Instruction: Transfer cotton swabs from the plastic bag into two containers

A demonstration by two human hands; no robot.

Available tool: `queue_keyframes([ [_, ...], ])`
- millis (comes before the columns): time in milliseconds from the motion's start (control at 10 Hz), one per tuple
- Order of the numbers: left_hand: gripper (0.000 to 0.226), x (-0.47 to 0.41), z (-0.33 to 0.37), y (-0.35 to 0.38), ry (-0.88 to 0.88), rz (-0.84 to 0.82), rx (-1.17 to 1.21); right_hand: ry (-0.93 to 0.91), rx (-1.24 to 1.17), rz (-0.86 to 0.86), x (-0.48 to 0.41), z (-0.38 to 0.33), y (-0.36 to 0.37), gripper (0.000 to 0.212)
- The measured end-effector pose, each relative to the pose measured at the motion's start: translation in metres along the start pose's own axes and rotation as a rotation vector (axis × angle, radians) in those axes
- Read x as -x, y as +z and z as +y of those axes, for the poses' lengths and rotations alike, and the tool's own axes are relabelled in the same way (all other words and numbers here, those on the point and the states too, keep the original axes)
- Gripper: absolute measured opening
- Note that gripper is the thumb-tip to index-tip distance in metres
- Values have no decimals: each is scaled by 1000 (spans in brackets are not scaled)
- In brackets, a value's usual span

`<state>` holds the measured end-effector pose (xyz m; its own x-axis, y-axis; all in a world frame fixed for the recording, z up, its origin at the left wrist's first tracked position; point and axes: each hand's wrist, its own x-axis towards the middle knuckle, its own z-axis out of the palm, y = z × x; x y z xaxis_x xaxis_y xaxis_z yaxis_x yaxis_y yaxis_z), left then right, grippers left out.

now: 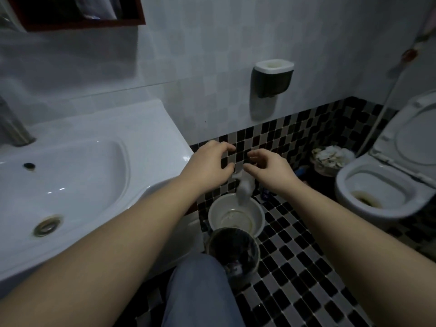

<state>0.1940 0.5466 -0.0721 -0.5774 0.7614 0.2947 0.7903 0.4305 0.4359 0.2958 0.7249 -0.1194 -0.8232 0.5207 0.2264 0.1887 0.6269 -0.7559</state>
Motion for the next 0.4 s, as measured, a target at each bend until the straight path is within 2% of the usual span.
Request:
queue_keyframes([
  [300, 62, 2, -8, -7, 53, 68, -155, -57, 66, 154, -7, -9, -13, 58],
  [400, 66, 4, -10, -13, 1, 88, -163, -100, 68, 203, -7, -22, -13, 60],
])
